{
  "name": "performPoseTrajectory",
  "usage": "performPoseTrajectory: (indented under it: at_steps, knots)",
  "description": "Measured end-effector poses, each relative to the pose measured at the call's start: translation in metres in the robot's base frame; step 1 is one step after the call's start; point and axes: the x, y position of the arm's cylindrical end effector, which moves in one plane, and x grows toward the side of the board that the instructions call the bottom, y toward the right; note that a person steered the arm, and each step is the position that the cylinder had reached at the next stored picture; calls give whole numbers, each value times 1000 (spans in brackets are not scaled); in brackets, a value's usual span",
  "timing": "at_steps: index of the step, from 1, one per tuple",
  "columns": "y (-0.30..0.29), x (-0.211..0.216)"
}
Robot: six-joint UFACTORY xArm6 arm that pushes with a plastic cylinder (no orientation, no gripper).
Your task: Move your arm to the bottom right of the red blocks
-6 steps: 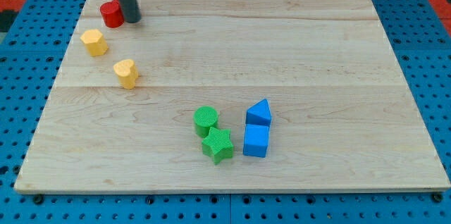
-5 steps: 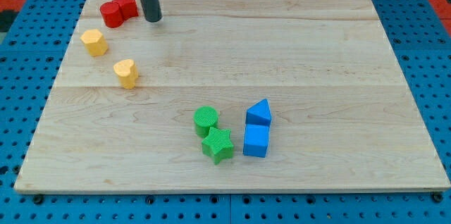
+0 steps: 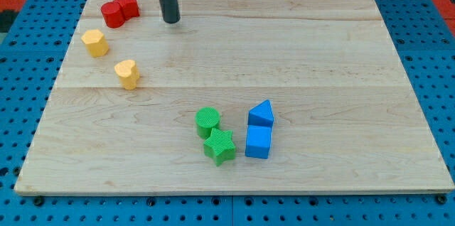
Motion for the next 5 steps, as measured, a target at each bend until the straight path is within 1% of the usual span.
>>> performPoseTrajectory:
  at_steps: [2, 3, 4, 5]
  knots:
    - [5, 1]
    - [9, 8]
    - [48, 47]
    - [-22, 44]
